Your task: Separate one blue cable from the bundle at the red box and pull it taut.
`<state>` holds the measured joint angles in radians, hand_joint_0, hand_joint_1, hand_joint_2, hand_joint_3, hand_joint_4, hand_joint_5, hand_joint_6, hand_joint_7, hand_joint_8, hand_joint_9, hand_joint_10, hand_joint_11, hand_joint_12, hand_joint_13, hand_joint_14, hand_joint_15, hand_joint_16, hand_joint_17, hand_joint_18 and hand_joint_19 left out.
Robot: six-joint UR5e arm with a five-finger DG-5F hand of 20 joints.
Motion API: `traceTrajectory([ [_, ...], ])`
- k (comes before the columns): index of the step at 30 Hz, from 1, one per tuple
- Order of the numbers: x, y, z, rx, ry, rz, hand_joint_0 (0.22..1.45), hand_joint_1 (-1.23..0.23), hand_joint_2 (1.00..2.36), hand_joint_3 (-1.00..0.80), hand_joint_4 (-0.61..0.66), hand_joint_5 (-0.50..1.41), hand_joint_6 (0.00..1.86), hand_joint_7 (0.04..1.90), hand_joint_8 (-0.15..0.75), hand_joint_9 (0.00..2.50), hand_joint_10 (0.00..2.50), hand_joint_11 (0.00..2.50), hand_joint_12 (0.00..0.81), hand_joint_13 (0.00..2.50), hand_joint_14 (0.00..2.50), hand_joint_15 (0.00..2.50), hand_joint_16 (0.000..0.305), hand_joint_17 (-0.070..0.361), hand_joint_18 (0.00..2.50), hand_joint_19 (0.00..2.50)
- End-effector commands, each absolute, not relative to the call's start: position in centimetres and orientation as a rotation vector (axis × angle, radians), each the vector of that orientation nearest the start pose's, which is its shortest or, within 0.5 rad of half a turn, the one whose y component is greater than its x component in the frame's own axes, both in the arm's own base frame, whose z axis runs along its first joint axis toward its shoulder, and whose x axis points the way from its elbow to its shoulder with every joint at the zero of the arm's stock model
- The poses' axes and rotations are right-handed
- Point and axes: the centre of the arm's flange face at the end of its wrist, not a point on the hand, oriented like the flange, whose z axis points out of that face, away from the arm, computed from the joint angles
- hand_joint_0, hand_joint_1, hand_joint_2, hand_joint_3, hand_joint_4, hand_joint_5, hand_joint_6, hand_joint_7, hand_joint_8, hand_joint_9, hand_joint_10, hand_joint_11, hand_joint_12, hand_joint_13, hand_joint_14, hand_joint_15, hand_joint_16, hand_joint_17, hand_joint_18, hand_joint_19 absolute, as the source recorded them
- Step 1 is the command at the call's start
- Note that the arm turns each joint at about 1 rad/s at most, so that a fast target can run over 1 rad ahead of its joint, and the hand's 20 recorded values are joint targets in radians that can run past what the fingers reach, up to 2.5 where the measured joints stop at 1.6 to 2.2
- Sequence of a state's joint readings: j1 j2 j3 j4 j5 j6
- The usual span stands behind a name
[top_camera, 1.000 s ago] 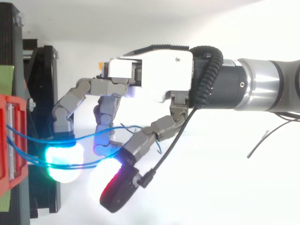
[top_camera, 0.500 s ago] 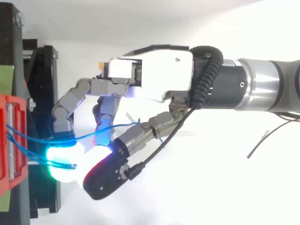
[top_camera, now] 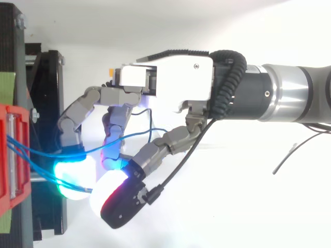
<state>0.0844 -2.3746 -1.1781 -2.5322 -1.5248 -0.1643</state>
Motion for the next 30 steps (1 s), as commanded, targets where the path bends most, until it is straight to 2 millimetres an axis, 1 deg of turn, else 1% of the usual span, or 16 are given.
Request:
traceTrajectory([
  [1, 79.15, -7.14, 22.25, 0.94, 1.146, 1.198, 0.67, -1.02, 1.0, -0.5, -0.1, -0.11, 0.94, 0.9, 0.132, 1.37, 0.02, 1.75, 0.318, 1.21, 0.03, 1.14, 0.047, 0.107, 0.99, 0.87],
  [5, 79.15, -7.14, 22.25, 0.94, 1.146, 1.198, 0.58, -1.08, 1.0, -0.5, -0.03, -0.1, 0.94, 0.87, 0.131, 1.37, 0.02, 1.73, 0.325, 1.21, 0.03, 1.14, 0.048, 0.108, 0.98, 0.88],
  [12, 79.15, -7.14, 22.25, 0.94, 1.146, 1.198, 0.5, -1.13, 1.0, -0.5, -0.01, -0.1, 0.94, 0.85, 0.155, 1.33, 0.02, 1.71, 0.344, 1.18, 0.03, 1.11, 0.052, 0.118, 0.97, 0.85],
  [16, 79.16, -7.14, 22.13, 0.941, 1.147, 1.198, 0.44, -1.12, 1.0, -0.5, 0.0, -0.12, 0.94, 0.78, 0.183, 1.28, 0.02, 1.69, 0.37, 1.14, 0.03, 1.07, 0.058, 0.131, 0.97, 0.83],
  [17, 79.1, -7.15, 22.16, 0.942, 1.149, 1.197, 0.42, -1.1, 1.0, -0.5, 0.01, -0.13, 0.94, 0.76, 0.2, 1.27, 0.01, 1.66, 0.39, 1.15, 0.03, 1.06, 0.061, 0.137, 0.97, 0.83],
  [18, 79.14, -7.14, 22.23, 0.941, 1.147, 1.198, 0.41, -1.09, 1.0, -0.5, 0.02, -0.13, 0.93, 0.76, 0.201, 1.27, 0.01, 1.68, 0.392, 1.15, 0.03, 1.06, 0.061, 0.138, 0.98, 0.83],
  [20, 79.1, -7.15, 22.16, 0.942, 1.149, 1.197, 0.4, -1.0, 1.0, -0.5, 0.04, -0.13, 0.92, 0.71, 0.222, 1.28, 0.01, 1.63, 0.406, 1.16, 0.03, 1.05, 0.064, 0.143, 0.98, 0.83],
  [21, 79.14, -7.14, 22.23, 0.941, 1.147, 1.198, 0.4, -0.96, 1.0, -0.5, 0.04, -0.13, 0.92, 0.71, 0.217, 1.28, 0.01, 1.64, 0.407, 1.16, 0.03, 1.04, 0.064, 0.144, 0.99, 0.82],
  [22, 79.15, -7.14, 22.25, 0.94, 1.146, 1.198, 0.41, -0.88, 1.0, -0.5, 0.04, -0.13, 0.91, 0.69, 0.223, 1.29, 0.01, 1.62, 0.41, 1.17, 0.03, 1.04, 0.064, 0.145, 0.99, 0.82],
  [23, 79.16, -7.14, 22.27, 0.939, 1.145, 1.199, 0.45, -0.69, 1.0, -0.5, 0.02, -0.13, 0.9, 0.7, 0.192, 1.3, 0.01, 1.63, 0.388, 1.16, 0.03, 1.05, 0.06, 0.136, 0.97, 0.84],
  [24, 79.16, -7.14, 22.27, 0.939, 1.145, 1.199, 0.46, -0.66, 1.0, -0.5, 0.01, -0.12, 0.89, 0.72, 0.188, 1.31, 0.02, 1.64, 0.38, 1.17, 0.03, 1.05, 0.059, 0.132, 0.97, 0.84],
  [26, 79.16, -7.14, 22.27, 0.939, 1.145, 1.199, 0.52, -0.51, 1.0, -0.5, -0.02, -0.12, 0.86, 0.78, 0.153, 1.34, 0.02, 1.65, 0.355, 1.16, 0.03, 1.07, 0.053, 0.12, 0.93, 0.87],
  [28, 79.15, -7.14, 22.25, 0.94, 1.146, 1.198, 0.57, -0.46, 1.0, -0.5, -0.02, -0.12, 0.83, 0.8, 0.137, 1.36, 0.02, 1.65, 0.342, 1.15, 0.03, 1.07, 0.051, 0.115, 0.9, 0.89],
  [30, 79.15, -7.14, 22.25, 0.94, 1.146, 1.198, 0.59, -0.48, 1.0, -0.5, -0.02, -0.12, 0.8, 0.82, 0.138, 1.35, 0.02, 1.63, 0.342, 1.13, 0.03, 1.06, 0.051, 0.114, 0.88, 0.89],
])
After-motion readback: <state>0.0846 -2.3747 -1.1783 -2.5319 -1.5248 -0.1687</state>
